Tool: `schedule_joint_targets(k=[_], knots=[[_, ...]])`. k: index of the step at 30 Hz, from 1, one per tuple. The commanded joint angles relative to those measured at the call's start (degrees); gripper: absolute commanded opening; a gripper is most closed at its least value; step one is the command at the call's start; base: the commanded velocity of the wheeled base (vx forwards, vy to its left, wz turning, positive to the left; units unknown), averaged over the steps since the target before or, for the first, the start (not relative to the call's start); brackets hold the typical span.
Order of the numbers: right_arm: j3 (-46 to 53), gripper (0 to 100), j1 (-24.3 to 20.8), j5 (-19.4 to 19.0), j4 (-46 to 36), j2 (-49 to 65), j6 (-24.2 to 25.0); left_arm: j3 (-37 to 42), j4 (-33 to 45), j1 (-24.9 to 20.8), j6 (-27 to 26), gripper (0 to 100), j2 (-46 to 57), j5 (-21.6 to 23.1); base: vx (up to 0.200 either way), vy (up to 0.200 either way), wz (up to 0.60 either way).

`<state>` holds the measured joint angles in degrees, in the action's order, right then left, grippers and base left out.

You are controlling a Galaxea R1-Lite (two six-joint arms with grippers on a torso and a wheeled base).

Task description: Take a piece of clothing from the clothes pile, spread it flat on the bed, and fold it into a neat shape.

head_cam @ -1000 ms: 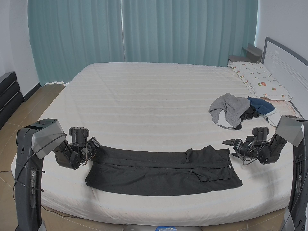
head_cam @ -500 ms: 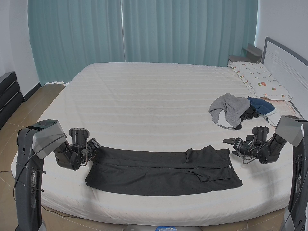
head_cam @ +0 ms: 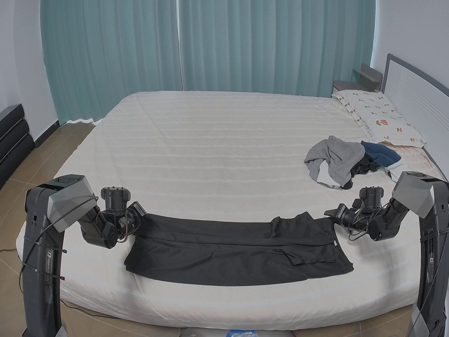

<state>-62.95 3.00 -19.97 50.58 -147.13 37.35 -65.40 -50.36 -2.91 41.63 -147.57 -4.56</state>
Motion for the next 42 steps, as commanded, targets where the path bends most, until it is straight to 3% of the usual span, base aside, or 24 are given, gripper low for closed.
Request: schedule_joint_targets(k=[1,27,28,36,42], knots=[[-0.42,0,-0.10,0.02,0.22,-0.97,0.00,0.01,0.00,0.01,0.03,0,-0.09,-0.01,0.000,0.000,0.00],[-2.00,0,1.13,0.90,5.14,-2.90,0.09,0.36,0.35,-0.07,-0.06,0,0.09,0.08,0.000,0.000,0.00],[-2.00,100,1.04,0.90,5.23,-2.81,0.09,0.36,0.26,-0.07,-0.06,100,0.09,0.08,0.000,0.000,0.00],[1.87,100,0.87,0.02,11.21,3.51,0.97,0.28,0.00,0.01,0.12,100,0.09,0.08,0.000,0.000,0.00],[10.75,100,-3.26,-6.57,13.93,8.17,0.27,0.36,0.35,0.72,1.96,100,0.79,0.78,0.000,0.000,0.00]])
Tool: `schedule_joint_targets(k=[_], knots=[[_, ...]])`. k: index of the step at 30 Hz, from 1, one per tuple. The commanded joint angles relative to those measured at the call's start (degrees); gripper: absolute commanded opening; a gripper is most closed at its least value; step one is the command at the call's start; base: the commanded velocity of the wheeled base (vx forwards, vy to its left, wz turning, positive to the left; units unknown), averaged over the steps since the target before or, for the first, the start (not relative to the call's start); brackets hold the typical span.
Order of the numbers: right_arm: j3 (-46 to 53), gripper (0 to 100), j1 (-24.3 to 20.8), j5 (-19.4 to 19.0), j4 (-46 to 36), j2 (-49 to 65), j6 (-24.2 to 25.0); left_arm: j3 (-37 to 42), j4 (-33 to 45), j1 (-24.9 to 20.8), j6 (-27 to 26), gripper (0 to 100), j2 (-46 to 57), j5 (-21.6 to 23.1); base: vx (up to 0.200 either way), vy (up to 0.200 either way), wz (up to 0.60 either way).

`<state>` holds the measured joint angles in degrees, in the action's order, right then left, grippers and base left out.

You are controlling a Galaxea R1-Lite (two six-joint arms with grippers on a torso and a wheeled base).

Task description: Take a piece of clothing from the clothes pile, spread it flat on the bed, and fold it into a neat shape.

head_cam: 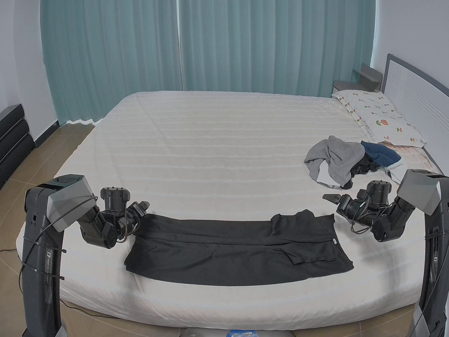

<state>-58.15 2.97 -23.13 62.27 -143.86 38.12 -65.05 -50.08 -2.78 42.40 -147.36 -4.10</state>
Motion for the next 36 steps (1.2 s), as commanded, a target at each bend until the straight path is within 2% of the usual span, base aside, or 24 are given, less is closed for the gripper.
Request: schedule_joint_targets(k=[1,3,6,36], knots=[[6.03,100,-3.41,-3.51,2.33,4.82,-0.59,0.10,0.07,0.49,1.28,100,0.58,0.32,0.000,0.000,0.00],[7.44,100,-5.17,-3.68,3.82,2.97,-1.21,0.01,-0.11,0.58,2.43,100,0.76,0.40,0.000,0.000,0.00],[7.52,100,-5.52,-3.77,3.91,1.39,-2.00,0.10,-0.19,0.58,3.04,100,0.93,0.40,0.000,0.000,0.00],[3.39,100,-5.96,-3.68,1.01,-2.39,-1.91,-0.34,-0.37,0.49,2.60,100,0.32,0.32,0.000,0.000,0.00]])
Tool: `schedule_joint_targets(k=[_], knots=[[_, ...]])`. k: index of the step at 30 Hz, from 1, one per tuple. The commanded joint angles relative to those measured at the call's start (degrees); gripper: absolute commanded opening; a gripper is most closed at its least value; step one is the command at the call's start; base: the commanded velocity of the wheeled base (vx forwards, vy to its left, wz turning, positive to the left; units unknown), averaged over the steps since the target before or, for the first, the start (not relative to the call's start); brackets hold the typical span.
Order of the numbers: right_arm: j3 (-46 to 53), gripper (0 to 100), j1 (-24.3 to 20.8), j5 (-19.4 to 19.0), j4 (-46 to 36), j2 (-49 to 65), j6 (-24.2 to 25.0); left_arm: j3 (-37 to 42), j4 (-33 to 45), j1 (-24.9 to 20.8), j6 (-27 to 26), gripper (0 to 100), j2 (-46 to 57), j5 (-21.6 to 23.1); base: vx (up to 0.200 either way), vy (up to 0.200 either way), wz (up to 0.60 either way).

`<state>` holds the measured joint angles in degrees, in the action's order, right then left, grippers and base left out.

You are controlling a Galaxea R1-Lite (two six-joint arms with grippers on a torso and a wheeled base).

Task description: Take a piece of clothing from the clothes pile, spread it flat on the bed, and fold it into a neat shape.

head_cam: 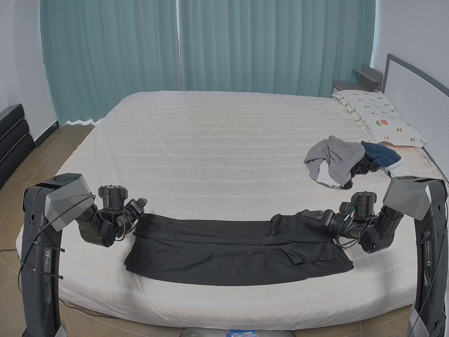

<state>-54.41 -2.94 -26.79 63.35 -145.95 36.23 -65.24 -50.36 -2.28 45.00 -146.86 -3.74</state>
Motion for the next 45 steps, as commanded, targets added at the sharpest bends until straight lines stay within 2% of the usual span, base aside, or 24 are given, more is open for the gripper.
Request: schedule_joint_targets(k=[1,3,4,11,28,38,45], knots=[[-0.53,100,-0.05,-0.01,-0.16,-0.48,-0.11,-0.15,-0.09,-0.01,0.00,100,-0.18,-0.04,0.000,0.000,0.00],[-0.88,100,-0.14,-0.01,-0.34,-1.01,-0.20,-0.15,-0.09,-0.01,0.00,100,-0.18,-0.04,0.000,0.000,0.00],[-0.79,0,-0.05,-0.01,-0.51,-1.01,-0.28,-0.15,-0.09,-0.01,0.00,100,-0.09,-0.04,0.000,0.000,0.00],[0.97,0,0.30,0.87,-1.04,-0.57,-3.97,-0.15,-0.09,-0.01,0.00,100,-0.09,-0.04,0.000,0.000,0.00],[6.07,0,2.15,0.96,-1.04,4.35,-5.38,-0.06,0.00,-0.01,0.00,100,-0.09,-0.04,0.000,0.000,0.00],[7.30,0,2.59,0.96,-4.29,4.27,-12.15,-0.06,0.00,0.08,0.00,100,-0.01,-0.04,0.000,0.000,0.00],[7.12,0,2.67,0.96,-4.38,4.27,-12.41,0.12,0.17,-0.09,0.00,100,0.43,-0.04,0.000,0.000,0.00]])
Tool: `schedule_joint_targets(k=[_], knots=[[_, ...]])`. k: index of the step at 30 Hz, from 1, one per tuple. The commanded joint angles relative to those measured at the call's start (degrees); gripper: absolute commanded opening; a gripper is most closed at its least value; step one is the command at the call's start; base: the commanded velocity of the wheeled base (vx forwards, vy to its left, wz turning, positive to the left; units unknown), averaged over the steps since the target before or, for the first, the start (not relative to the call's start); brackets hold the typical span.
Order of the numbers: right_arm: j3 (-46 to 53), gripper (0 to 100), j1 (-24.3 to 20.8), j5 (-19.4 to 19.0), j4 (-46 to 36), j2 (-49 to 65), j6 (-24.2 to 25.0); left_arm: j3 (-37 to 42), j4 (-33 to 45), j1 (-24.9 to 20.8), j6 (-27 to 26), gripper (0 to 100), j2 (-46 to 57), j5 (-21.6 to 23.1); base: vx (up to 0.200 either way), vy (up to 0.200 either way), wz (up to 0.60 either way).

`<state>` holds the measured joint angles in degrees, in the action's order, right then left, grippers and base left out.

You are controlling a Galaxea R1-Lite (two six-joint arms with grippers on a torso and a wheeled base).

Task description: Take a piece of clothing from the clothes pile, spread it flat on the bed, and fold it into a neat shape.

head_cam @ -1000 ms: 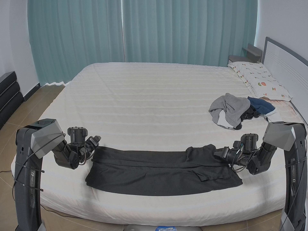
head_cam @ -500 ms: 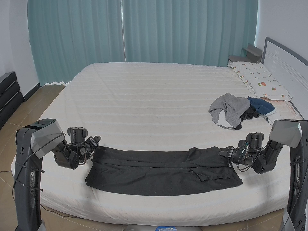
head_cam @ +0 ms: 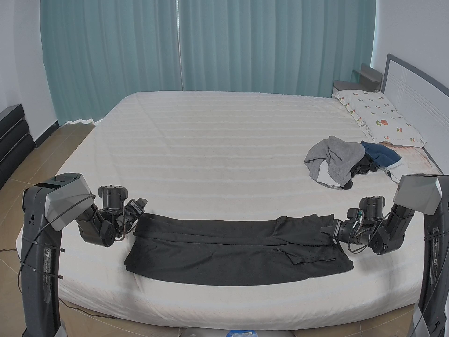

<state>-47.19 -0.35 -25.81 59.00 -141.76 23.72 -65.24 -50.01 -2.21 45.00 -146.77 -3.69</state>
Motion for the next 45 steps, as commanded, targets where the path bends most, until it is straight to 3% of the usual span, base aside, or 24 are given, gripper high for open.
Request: schedule_joint_targets(k=[1,13,18,21,22,24,26,28,33,40,45], knots=[[-0.01,100,0.09,-0.03,0.06,0.08,0.10,0.12,-0.36,-0.17,-0.17,100,0.44,-0.09,0.000,0.000,0.00],[-2.29,100,0.35,0.67,-0.38,5.27,1.50,1.08,-0.18,-0.78,0.44,100,4.39,-0.53,0.000,0.000,0.00],[0.52,100,-1.05,5.50,-0.03,7.99,2.38,3.02,0.44,-1.48,1.06,100,6.24,-0.79,-0.160,0.000,0.00],[1.57,100,-1.23,6.03,0.24,8.43,2.82,3.90,0.35,-1.66,1.23,100,6.50,-0.79,-0.133,0.000,0.00],[6.85,100,-3.95,7.09,1.20,12.04,10.11,8.55,0.44,-1.66,1.85,100,10.63,-0.35,0.000,0.000,0.00],[8.25,100,-5.01,7.26,1.38,13.62,13.72,10.05,0.44,-1.84,2.55,100,11.77,-0.17,0.000,0.000,0.00],[12.30,100,-8.00,7.61,1.20,16.52,21.45,14.27,0.08,-3.86,5.28,100,13.36,0.00,0.000,0.000,0.00],[14.49,100,-9.75,8.32,1.38,17.14,24.00,17.61,-0.62,-4.82,6.60,100,13.80,0.00,0.000,0.000,0.00],[17.83,100,-13.62,11.48,1.47,16.17,26.20,22.62,-5.80,-5.97,12.57,100,13.62,0.71,0.000,0.000,0.00],[17.66,100,-14.68,14.65,2.78,10.98,26.37,26.57,-12.31,-5.97,12.92,100,12.83,0.62,0.000,0.000,0.00],[18.36,100,-14.76,16.14,11.22,6.24,25.67,27.98,-18.29,-6.06,13.01,100,11.25,0.35,0.000,0.000,0.00]])
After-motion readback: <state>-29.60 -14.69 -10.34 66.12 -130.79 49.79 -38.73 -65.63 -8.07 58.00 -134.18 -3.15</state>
